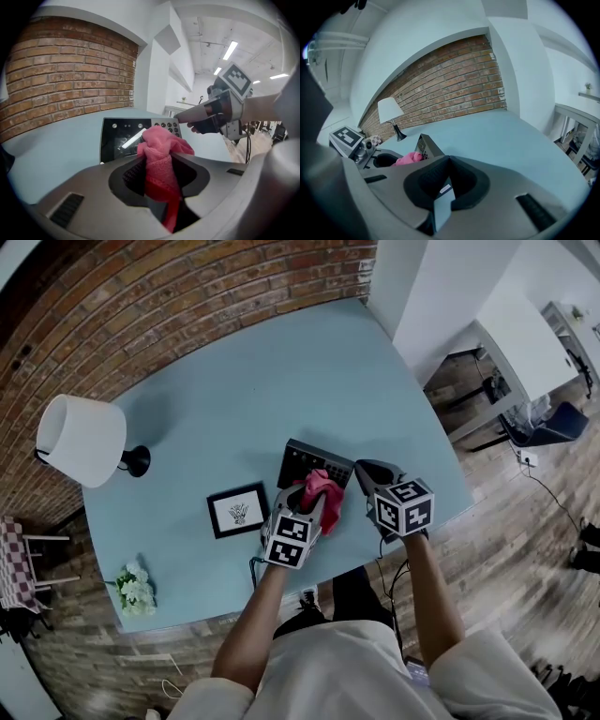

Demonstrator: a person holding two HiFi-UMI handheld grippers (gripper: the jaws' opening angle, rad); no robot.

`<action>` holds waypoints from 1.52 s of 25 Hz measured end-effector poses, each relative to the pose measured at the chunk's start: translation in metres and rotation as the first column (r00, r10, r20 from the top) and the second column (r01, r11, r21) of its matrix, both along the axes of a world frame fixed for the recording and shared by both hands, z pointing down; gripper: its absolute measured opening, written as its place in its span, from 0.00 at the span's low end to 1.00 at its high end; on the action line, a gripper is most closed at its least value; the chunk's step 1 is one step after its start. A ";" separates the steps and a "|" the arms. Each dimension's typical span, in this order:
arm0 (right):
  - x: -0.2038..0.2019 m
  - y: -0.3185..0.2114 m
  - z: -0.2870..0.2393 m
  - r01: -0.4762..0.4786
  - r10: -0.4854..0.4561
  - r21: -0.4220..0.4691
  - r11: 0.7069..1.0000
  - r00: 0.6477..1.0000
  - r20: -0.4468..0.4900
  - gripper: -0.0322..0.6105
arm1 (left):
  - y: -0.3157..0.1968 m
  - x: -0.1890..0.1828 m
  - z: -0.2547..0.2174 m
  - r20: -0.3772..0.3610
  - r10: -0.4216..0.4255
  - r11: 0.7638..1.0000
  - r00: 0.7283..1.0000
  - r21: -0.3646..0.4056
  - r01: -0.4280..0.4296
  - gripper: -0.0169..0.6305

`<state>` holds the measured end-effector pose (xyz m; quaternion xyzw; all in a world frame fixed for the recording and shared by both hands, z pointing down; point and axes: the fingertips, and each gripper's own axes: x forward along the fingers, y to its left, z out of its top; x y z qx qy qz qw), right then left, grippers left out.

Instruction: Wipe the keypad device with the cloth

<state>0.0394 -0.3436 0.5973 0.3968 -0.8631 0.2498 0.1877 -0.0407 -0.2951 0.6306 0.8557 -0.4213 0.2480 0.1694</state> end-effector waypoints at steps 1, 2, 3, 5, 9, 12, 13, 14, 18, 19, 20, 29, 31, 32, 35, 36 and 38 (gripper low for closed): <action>0.000 0.000 0.000 -0.001 0.001 0.001 1.000 1.000 0.000 0.06 | 0.002 -0.001 0.003 0.007 0.002 1.000 1.000 -0.004 -0.002 0.27; 0.000 0.001 0.000 -0.002 0.002 0.001 1.000 1.000 0.000 0.06 | 0.005 -0.002 0.006 0.016 0.005 1.000 1.000 -0.007 -0.004 0.27; 0.000 0.001 0.001 -0.001 0.001 0.001 1.000 1.000 -0.002 0.06 | 0.007 -0.003 0.009 0.028 0.009 1.000 1.000 -0.010 -0.009 0.27; -0.001 0.003 0.002 0.001 -0.001 -0.002 1.000 1.000 -0.003 0.06 | 0.013 -0.004 0.016 0.047 0.019 1.000 0.999 -0.024 -0.018 0.27; -0.003 0.005 0.005 0.003 -0.003 -0.011 1.000 1.000 0.001 0.06 | 0.021 -0.006 0.030 0.056 0.008 0.998 0.998 -0.062 -0.004 0.27; -0.004 0.006 0.006 -0.015 0.016 -0.020 1.000 1.000 0.014 0.06 | 0.025 -0.007 0.035 0.066 0.004 0.996 0.998 -0.084 0.001 0.27; -0.003 0.006 0.006 -0.025 0.026 -0.021 0.999 1.000 0.018 0.08 | 0.026 -0.007 0.034 0.064 0.004 0.996 0.998 -0.090 0.002 0.27; -0.001 0.006 0.005 -0.038 0.039 -0.021 0.999 0.999 0.021 0.11 | 0.026 -0.008 0.030 0.052 0.002 0.996 0.999 -0.086 0.003 0.27; 0.016 0.010 -0.006 -0.118 0.119 -0.012 0.993 0.992 0.052 0.11 | 0.012 0.002 -0.016 -0.053 0.030 0.997 0.998 0.079 -0.026 0.27; 0.021 0.014 -0.009 -0.136 0.137 -0.009 0.991 0.989 0.059 0.11 | 0.007 0.007 -0.031 -0.065 0.048 0.992 0.997 0.122 -0.040 0.27; 0.025 0.017 -0.012 -0.150 0.150 -0.006 0.989 0.987 0.062 0.11 | 0.001 0.013 -0.045 -0.074 0.064 0.986 0.995 0.157 -0.051 0.27; 0.062 0.063 -0.030 -0.188 0.187 0.034 0.982 0.981 0.045 0.06 | -0.043 0.056 -0.066 -0.045 0.070 0.983 0.996 0.171 -0.062 0.27; 0.071 0.068 -0.034 -0.202 0.200 0.041 0.979 0.979 0.042 0.06 | -0.044 0.061 -0.060 -0.034 0.072 0.985 0.997 0.159 -0.066 0.27; 0.075 0.070 -0.036 -0.210 0.208 0.044 0.977 0.977 0.043 0.06 | -0.043 0.062 -0.058 -0.027 0.073 0.985 0.997 0.159 -0.068 0.27; 0.083 0.074 -0.043 -0.233 0.230 0.057 0.971 0.972 0.052 0.06 | -0.036 0.066 -0.054 0.004 0.086 0.983 0.996 0.162 -0.086 0.27; 0.084 0.076 -0.046 -0.239 0.235 0.061 0.969 0.970 0.056 0.06 | -0.033 0.066 -0.052 0.014 0.093 0.983 0.996 0.161 -0.094 0.27; 0.085 0.079 -0.050 -0.240 0.237 0.072 0.968 0.970 0.058 0.05 | -0.026 0.066 -0.046 0.028 0.102 0.983 0.994 0.152 -0.105 0.27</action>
